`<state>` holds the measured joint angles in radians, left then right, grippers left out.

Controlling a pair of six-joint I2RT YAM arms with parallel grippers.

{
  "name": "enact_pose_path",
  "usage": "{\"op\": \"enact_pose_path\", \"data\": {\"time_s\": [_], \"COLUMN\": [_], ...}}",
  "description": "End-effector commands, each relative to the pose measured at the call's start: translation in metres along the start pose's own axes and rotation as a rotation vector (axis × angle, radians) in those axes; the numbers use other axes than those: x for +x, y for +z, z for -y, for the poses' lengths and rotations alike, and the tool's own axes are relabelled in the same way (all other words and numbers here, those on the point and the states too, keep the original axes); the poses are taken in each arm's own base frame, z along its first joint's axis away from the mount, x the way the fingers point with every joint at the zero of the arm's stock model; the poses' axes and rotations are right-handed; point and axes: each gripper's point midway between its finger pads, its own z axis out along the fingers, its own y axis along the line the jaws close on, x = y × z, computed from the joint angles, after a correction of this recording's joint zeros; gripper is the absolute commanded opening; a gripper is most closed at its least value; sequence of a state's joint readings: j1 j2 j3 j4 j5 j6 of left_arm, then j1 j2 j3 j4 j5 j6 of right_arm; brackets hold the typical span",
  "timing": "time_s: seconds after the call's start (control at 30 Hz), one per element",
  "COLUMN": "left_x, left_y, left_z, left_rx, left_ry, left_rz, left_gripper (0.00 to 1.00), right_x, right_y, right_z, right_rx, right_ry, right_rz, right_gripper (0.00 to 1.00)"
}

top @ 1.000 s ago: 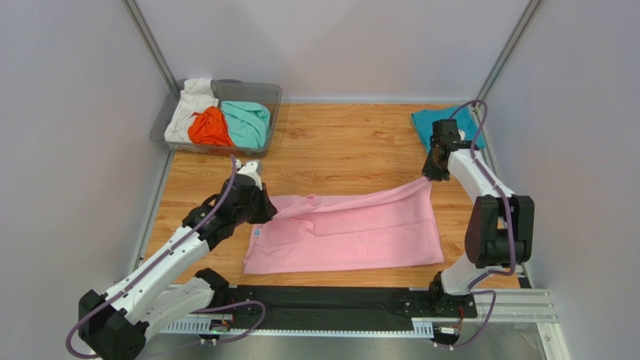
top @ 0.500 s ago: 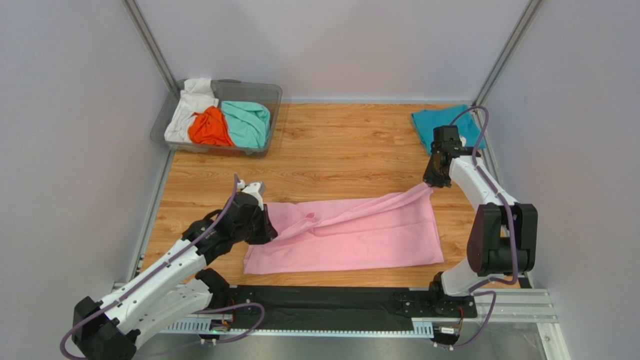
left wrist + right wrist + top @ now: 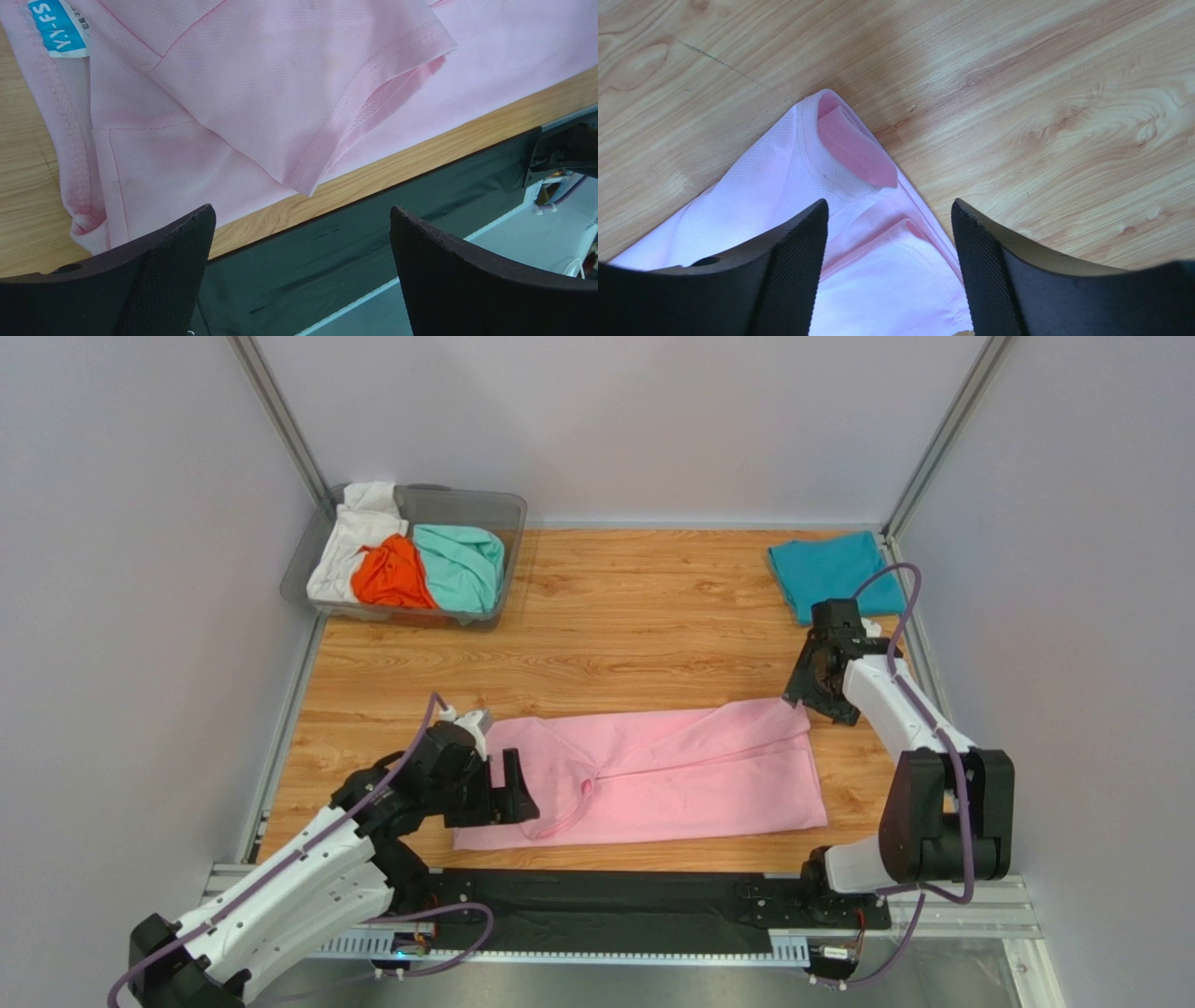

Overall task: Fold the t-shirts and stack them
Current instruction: Fold the tshirt

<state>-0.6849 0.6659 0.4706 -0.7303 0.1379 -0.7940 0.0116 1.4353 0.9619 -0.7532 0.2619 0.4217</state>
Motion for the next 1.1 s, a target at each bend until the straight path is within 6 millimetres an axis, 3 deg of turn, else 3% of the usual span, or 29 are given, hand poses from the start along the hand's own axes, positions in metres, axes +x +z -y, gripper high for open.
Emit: {"op": "enact_pose_path", "data": {"time_s": [0.0, 0.17, 0.27, 0.33, 0.37, 0.5, 0.63, 0.83, 0.93, 1.07], "left_x": [-0.002, -0.023, -0.037, -0.048, -0.06, -0.076, -0.08, -0.065, -0.045, -0.018], "left_y": [-0.009, -0.012, -0.006, 0.003, 0.004, 0.023, 0.053, 0.088, 0.101, 0.11], "left_z": [0.012, 0.024, 0.034, 0.049, 0.063, 0.097, 0.121, 0.144, 0.14, 0.116], "left_rx": [0.051, 0.042, 0.048, 0.092, 0.137, 0.24, 0.267, 0.278, 0.246, 0.178], "left_ry": [-0.001, 0.014, 0.028, 0.046, 0.06, 0.107, 0.168, 0.24, 0.266, 0.245], "left_rz": [0.007, 0.046, 0.063, 0.063, 0.093, 0.057, -0.001, -0.116, -0.185, -0.263], "left_gripper": [1.0, 1.0, 1.0, 1.0, 1.0, 1.0, 1.0, 1.0, 1.0, 1.0], "right_x": [-0.015, -0.022, -0.019, -0.014, -0.013, -0.008, -0.007, -0.003, -0.003, 0.007], "right_y": [-0.02, -0.044, -0.059, -0.07, -0.073, -0.077, -0.061, -0.024, -0.006, 0.016], "right_z": [-0.002, -0.01, -0.04, -0.068, -0.076, -0.105, -0.127, -0.125, -0.112, -0.095], "right_rx": [-0.032, -0.112, -0.286, -0.435, -0.474, -0.585, -0.6, -0.501, -0.416, -0.351], "right_ry": [0.048, 0.031, -0.01, -0.054, -0.066, -0.108, -0.118, -0.089, -0.078, -0.038], "right_rz": [0.059, 0.082, 0.066, 0.051, 0.046, 0.009, -0.027, -0.072, -0.074, -0.121], "right_gripper": [0.7, 0.79, 0.85, 1.0, 1.0, 1.0, 1.0, 1.0, 1.0, 1.0]}}
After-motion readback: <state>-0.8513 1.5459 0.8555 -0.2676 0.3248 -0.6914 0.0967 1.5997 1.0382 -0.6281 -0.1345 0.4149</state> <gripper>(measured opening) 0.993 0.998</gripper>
